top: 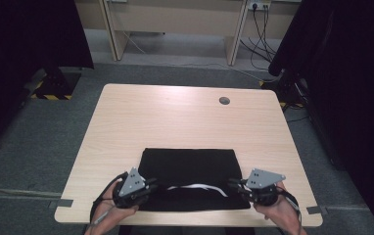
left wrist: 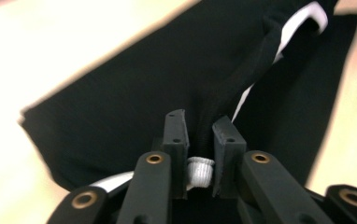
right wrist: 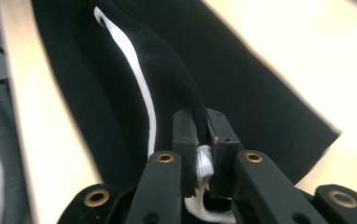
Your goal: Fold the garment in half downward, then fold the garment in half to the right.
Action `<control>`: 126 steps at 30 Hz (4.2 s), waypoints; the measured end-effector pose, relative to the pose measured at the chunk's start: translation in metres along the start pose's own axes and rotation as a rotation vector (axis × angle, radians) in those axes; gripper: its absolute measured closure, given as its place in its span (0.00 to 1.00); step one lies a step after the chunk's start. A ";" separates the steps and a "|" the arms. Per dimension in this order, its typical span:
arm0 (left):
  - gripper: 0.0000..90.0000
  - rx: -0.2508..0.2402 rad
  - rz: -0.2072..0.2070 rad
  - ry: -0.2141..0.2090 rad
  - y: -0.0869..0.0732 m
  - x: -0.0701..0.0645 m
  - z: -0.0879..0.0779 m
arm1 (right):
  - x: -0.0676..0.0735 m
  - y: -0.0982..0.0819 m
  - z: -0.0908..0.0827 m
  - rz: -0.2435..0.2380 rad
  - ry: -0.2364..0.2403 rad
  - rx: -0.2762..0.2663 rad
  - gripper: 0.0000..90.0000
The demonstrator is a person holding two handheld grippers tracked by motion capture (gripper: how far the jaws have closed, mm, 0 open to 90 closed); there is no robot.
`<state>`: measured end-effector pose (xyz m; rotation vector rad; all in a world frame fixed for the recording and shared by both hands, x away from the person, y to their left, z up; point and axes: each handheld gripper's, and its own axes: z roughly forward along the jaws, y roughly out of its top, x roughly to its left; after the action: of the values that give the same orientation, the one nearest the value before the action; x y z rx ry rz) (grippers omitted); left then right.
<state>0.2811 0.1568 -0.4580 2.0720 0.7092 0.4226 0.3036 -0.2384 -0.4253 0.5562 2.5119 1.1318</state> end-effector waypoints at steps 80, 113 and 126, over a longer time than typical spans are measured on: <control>0.09 0.104 -0.173 0.068 -0.013 0.013 0.027 | -0.080 -0.067 0.011 0.304 -0.125 0.115 0.36; 0.00 0.154 -0.173 0.057 -0.011 0.017 0.034 | -0.061 -0.074 -0.005 0.404 -0.251 0.144 0.33; 0.00 0.164 -0.147 0.061 -0.011 0.014 0.034 | -0.058 -0.075 -0.009 0.436 -0.279 0.157 0.33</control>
<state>0.3063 0.1488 -0.4853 2.1491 0.9537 0.3561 0.3336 -0.3170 -0.4694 1.2585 2.3049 0.9128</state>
